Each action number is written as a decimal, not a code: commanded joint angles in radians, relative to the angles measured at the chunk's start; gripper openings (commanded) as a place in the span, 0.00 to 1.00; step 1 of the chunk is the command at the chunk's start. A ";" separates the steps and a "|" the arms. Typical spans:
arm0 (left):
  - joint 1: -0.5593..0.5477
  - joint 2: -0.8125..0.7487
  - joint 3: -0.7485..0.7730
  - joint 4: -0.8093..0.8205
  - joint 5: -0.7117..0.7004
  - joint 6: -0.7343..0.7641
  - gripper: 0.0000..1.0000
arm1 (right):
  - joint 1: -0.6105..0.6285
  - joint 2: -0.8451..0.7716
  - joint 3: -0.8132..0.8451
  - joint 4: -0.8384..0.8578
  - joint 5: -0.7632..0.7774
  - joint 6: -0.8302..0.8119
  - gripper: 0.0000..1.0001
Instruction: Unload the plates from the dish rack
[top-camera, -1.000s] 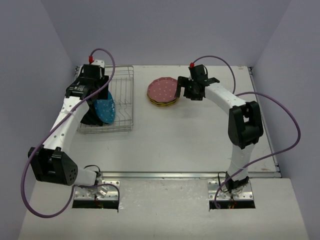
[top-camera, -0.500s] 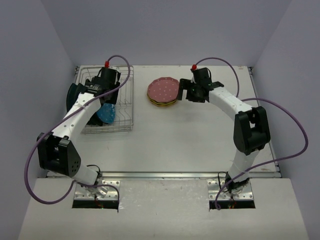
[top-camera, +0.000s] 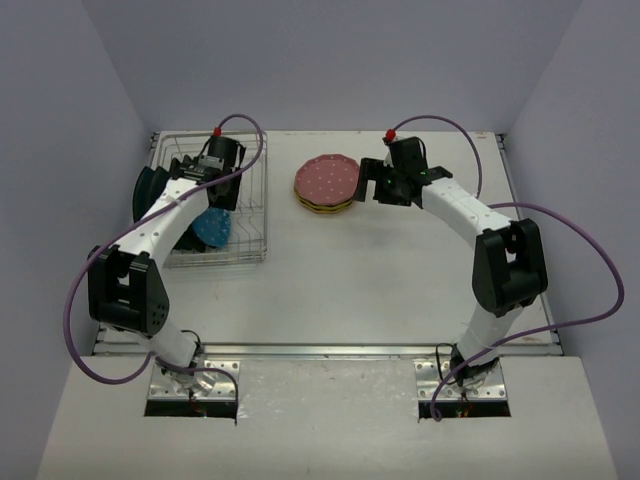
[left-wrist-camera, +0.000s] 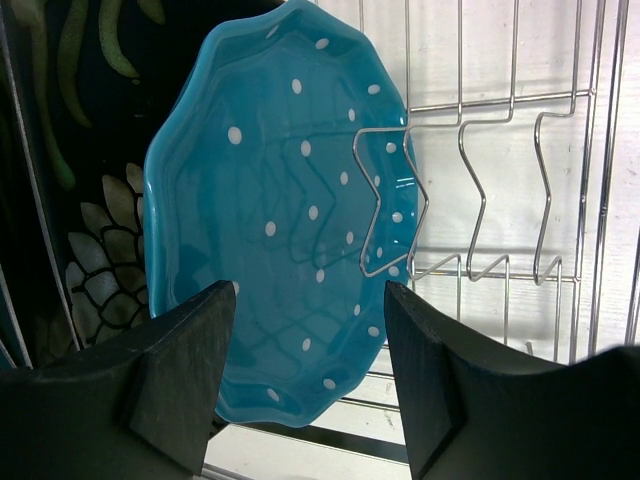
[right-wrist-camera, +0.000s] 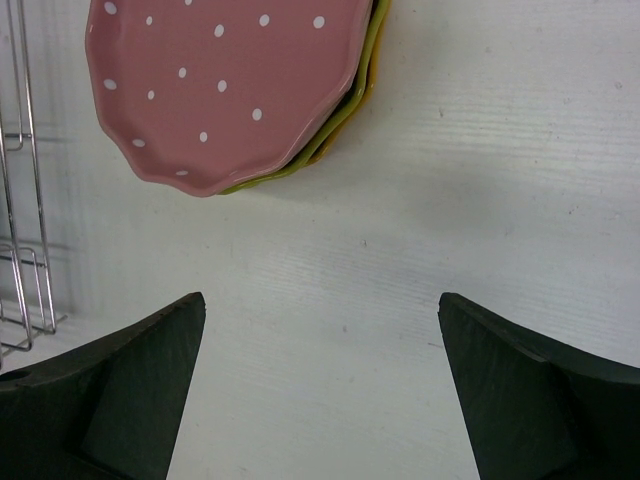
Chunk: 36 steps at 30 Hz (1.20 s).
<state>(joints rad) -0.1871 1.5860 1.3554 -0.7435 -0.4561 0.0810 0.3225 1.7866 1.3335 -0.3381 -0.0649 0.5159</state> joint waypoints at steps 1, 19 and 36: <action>0.013 -0.044 0.062 0.005 -0.002 0.010 0.59 | 0.001 -0.032 0.009 0.031 -0.014 -0.007 0.99; -0.002 -0.024 0.104 -0.035 -0.046 0.014 0.61 | 0.000 -0.032 0.016 0.015 -0.030 0.001 0.99; 0.034 0.078 0.085 -0.062 0.057 -0.051 0.61 | 0.000 -0.036 0.000 0.021 -0.031 -0.003 0.99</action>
<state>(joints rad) -0.1558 1.6439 1.4422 -0.7904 -0.4929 0.0758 0.3225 1.7866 1.3315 -0.3414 -0.0904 0.5175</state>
